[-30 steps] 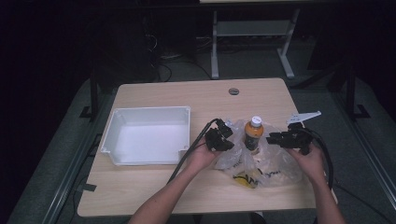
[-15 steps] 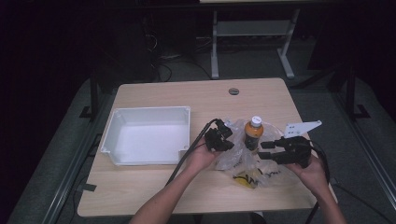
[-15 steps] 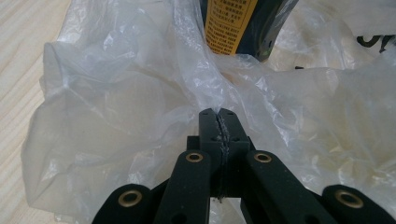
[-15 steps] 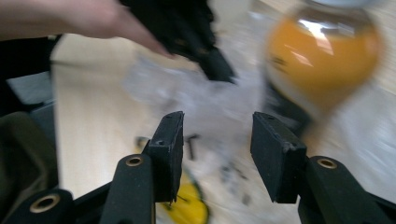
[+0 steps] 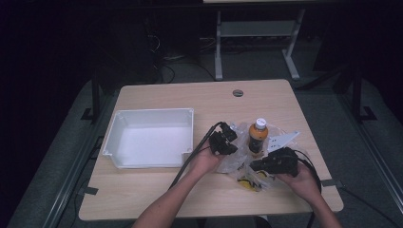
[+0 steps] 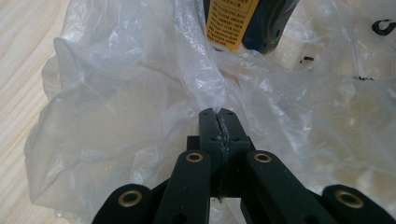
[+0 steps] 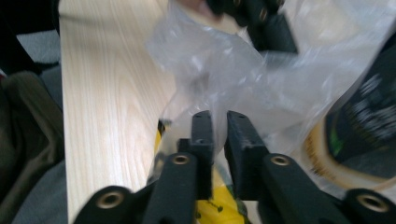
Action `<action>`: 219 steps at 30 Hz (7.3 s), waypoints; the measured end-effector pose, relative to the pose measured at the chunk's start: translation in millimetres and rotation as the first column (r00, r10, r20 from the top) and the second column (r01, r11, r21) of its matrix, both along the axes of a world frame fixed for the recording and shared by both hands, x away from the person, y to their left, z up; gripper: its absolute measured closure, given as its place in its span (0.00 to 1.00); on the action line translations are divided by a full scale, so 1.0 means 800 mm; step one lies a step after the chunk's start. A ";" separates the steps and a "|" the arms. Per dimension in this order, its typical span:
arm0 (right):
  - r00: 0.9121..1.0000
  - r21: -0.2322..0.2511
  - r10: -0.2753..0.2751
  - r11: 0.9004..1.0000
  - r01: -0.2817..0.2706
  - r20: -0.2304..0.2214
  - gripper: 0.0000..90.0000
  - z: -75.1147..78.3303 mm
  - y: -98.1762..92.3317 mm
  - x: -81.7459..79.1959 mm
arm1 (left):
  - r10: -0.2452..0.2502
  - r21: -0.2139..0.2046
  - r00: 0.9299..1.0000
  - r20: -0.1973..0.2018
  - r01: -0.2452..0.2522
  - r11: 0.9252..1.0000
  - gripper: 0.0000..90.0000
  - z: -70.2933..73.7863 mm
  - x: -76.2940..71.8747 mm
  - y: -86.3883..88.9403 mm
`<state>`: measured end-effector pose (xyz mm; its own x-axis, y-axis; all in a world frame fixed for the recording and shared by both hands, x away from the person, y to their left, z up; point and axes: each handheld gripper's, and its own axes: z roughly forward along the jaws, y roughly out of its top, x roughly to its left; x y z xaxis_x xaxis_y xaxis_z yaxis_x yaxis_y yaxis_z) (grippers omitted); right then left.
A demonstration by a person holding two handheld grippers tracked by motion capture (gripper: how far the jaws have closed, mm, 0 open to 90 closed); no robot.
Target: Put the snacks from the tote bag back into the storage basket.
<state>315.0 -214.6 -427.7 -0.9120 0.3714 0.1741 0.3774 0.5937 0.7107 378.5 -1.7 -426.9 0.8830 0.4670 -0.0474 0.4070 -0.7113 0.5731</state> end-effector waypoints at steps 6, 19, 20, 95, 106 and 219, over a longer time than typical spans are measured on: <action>0.999 -0.033 0.026 0.999 -0.027 -0.044 1.00 -0.014 -0.001 -0.004 | 0.002 0.015 1.000 0.005 -0.002 1.000 1.00 -0.004 0.001 -0.003; 0.996 -0.069 -0.009 0.998 0.003 -0.084 0.99 -0.032 -0.029 -0.019 | 0.019 0.022 1.000 0.005 -0.019 1.000 1.00 -0.005 0.003 -0.002; 0.997 -0.064 -0.011 0.998 0.006 -0.077 0.97 -0.030 -0.030 -0.019 | 0.017 0.010 1.000 0.007 -0.017 1.000 1.00 -0.004 0.002 -0.001; 0.947 0.096 -0.310 0.948 0.302 0.086 0.39 0.026 -0.105 -0.002 | -0.155 -0.140 0.987 0.054 0.161 0.977 0.40 0.102 0.006 0.011; 0.943 0.105 -0.320 0.945 0.310 0.096 0.38 0.028 -0.110 -0.005 | -0.188 -0.160 0.981 0.048 0.194 0.968 0.37 0.102 0.016 -0.007; 0.921 0.120 -0.364 0.929 0.350 0.135 0.30 0.029 -0.113 0.002 | -0.352 0.002 0.936 0.016 0.352 0.936 0.65 0.135 0.060 -0.078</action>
<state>316.6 -305.3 -404.4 -0.7399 0.6663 0.0928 0.4354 0.3691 0.8211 426.2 -64.4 -318.8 0.9915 0.1259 -0.0319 0.1210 -0.8070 0.5781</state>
